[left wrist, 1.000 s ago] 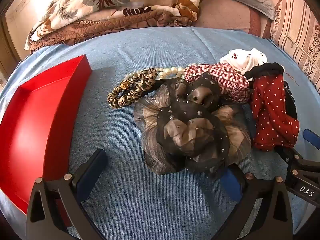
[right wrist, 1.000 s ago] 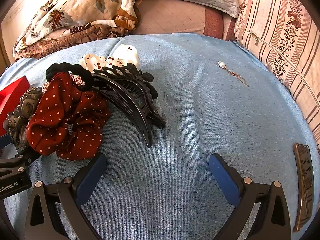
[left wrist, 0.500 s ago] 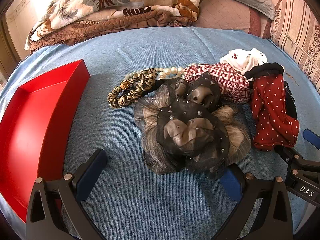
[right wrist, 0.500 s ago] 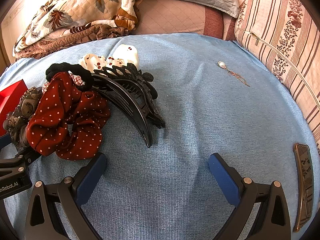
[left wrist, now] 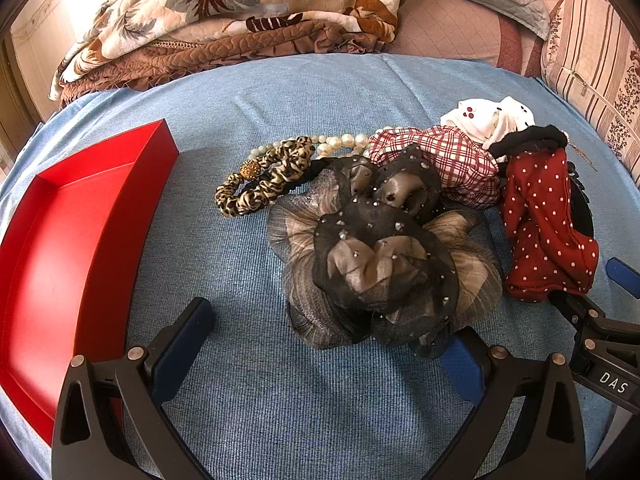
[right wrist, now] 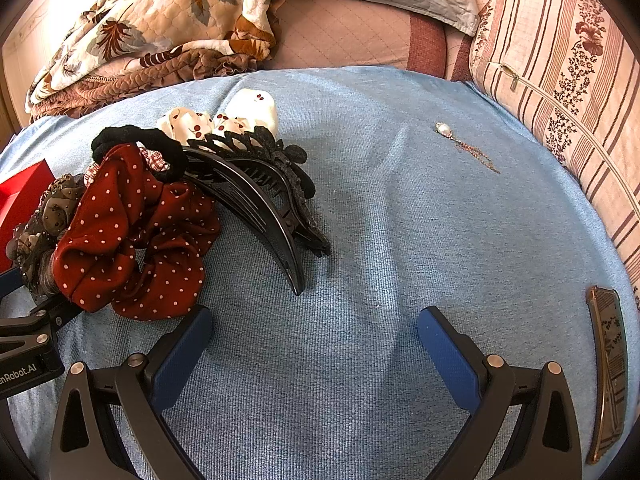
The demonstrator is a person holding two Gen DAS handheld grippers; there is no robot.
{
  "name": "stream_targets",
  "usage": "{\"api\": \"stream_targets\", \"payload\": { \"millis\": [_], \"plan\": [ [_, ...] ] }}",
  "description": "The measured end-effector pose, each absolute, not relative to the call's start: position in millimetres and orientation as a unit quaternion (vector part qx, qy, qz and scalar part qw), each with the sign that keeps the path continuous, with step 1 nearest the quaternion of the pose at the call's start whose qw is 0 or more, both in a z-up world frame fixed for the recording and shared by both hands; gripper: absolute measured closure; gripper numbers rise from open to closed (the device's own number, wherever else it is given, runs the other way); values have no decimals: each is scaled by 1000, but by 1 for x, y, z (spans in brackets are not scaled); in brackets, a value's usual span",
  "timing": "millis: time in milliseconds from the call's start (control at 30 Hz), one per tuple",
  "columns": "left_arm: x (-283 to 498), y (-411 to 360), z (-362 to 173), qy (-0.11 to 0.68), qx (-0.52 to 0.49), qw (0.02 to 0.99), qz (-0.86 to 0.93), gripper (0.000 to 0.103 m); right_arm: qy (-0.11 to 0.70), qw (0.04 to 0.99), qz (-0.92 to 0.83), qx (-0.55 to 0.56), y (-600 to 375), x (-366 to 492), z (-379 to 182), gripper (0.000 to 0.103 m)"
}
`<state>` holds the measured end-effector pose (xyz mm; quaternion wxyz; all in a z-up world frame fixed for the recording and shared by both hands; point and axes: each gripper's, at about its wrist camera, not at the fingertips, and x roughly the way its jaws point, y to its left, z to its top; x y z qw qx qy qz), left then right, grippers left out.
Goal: Organize jewelry
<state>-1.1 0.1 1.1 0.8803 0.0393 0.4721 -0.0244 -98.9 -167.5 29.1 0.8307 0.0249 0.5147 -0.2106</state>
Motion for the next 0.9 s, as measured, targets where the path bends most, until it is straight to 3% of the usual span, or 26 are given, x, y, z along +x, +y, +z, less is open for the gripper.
{"api": "stream_targets", "payload": {
  "millis": [600,733,900],
  "plan": [
    [-3,-3,1,482,48,875,-18,0,539,816,-203,45,-166,-108,32,0],
    [-20,6,11,489,29,871,-24,0,528,822,-210,39,-161,-117,34,0],
    [-62,12,45,445,27,895,-31,0,523,822,-221,32,-157,-122,37,0]
  ]
}}
